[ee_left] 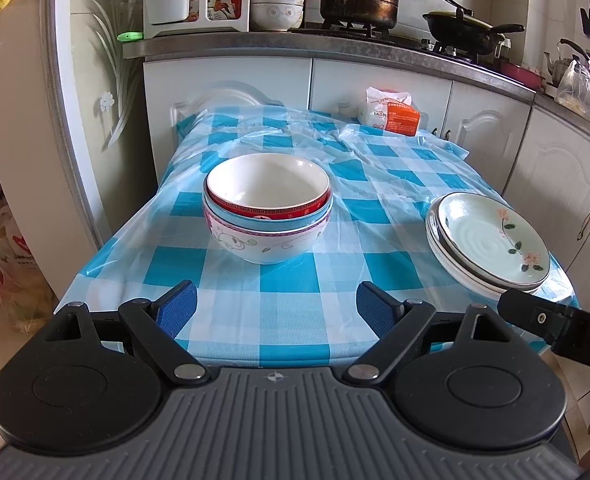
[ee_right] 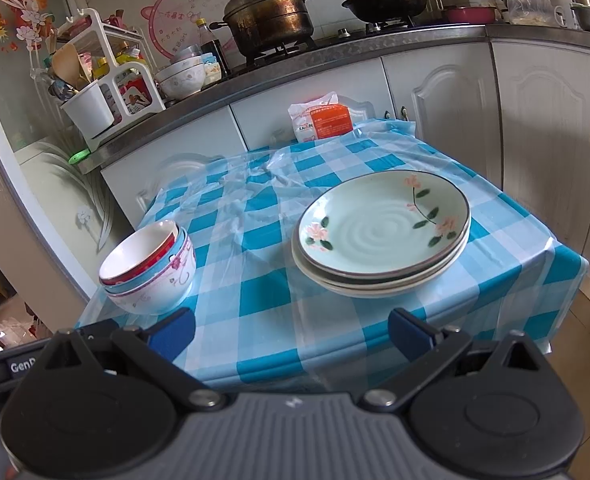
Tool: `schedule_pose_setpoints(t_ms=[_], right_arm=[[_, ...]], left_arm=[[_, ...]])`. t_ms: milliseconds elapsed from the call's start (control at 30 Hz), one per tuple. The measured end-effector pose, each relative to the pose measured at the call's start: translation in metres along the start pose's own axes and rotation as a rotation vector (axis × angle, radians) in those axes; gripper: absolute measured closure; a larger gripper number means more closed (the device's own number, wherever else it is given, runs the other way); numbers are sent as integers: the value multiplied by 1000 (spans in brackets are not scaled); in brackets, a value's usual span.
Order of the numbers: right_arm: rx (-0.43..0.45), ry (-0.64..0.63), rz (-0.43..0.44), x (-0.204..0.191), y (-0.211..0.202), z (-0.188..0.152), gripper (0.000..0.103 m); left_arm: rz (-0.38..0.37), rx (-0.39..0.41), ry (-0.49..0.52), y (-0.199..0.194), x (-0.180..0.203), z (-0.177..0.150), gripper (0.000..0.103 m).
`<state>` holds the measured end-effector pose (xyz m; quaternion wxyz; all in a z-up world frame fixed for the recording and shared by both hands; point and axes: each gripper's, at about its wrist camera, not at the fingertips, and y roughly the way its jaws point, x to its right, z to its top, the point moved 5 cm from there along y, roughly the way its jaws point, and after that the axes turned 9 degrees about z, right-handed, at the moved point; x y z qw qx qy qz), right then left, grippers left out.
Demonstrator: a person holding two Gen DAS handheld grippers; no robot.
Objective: Organize plates and bowls
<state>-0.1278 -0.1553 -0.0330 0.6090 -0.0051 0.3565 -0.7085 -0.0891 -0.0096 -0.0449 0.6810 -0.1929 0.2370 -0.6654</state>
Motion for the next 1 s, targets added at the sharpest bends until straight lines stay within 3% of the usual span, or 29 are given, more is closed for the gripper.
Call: schedule_pose_setpoints(t_ms=[700, 1000], right_arm=[[-8, 20, 17, 6, 7, 0, 1], [-9, 13, 23, 9, 17, 5, 1]], left_arm=[[-29, -15, -8, 8, 7, 0, 0], [-47, -20, -90, 10, -9, 8, 0]])
